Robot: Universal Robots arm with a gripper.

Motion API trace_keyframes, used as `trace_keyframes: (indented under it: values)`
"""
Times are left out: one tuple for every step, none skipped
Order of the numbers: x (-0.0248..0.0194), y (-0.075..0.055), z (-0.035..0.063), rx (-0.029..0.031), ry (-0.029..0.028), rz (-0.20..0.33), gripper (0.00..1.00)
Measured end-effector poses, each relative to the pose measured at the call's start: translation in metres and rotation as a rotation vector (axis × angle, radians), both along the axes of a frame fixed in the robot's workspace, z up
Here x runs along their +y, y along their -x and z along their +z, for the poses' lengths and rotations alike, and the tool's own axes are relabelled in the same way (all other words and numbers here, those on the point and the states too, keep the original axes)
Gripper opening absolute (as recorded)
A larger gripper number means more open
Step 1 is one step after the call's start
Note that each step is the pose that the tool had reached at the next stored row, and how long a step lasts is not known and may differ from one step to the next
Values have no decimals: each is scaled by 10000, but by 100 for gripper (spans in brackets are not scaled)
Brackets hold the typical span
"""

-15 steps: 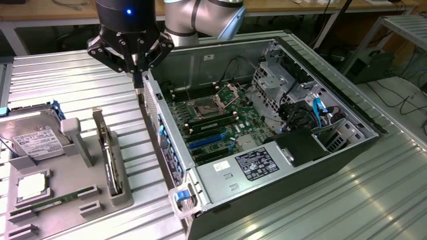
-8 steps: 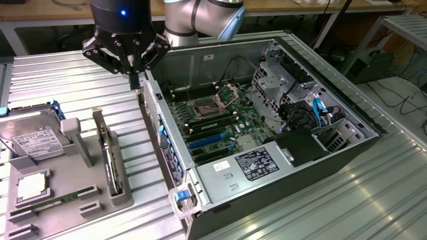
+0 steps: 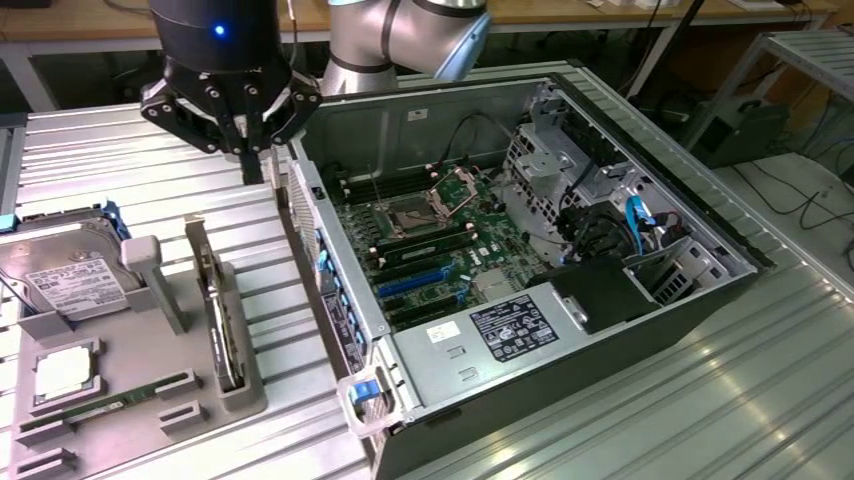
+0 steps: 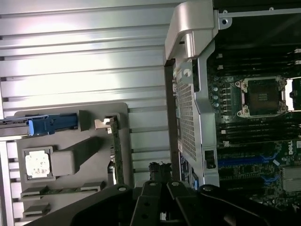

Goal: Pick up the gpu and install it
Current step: 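Reach for the gpu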

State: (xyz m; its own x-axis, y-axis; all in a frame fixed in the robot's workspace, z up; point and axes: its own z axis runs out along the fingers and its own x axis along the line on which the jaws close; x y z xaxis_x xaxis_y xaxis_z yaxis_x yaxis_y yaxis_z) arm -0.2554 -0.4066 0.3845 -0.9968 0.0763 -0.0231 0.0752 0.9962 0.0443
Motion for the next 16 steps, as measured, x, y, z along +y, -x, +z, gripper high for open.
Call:
trace_keyframes:
  values:
    - [-2,24,0,1,1,1,11]
    - [-4,45,-1,0,0,3,11]
    - [-7,65,-1,1,1,10,11]
    - [-9,79,-2,0,1,22,11]
    - [-10,89,-2,0,1,33,11]
    - [-13,101,-3,1,1,55,11]
    - [-15,111,-3,1,1,83,11]
    - [-17,121,-4,1,1,129,11]
    - [-18,129,-5,1,1,177,11]
    - [-19,137,-7,0,0,235,11]
    - [-21,143,-7,1,1,319,11]
    - [-21,144,-9,-1,-1,409,11]
    - [-21,146,-9,0,0,533,11]
    - [-22,150,-10,0,0,666,11]
    - [-22,155,-10,1,1,754,11]
    - [-22,167,-10,1,1,851,11]
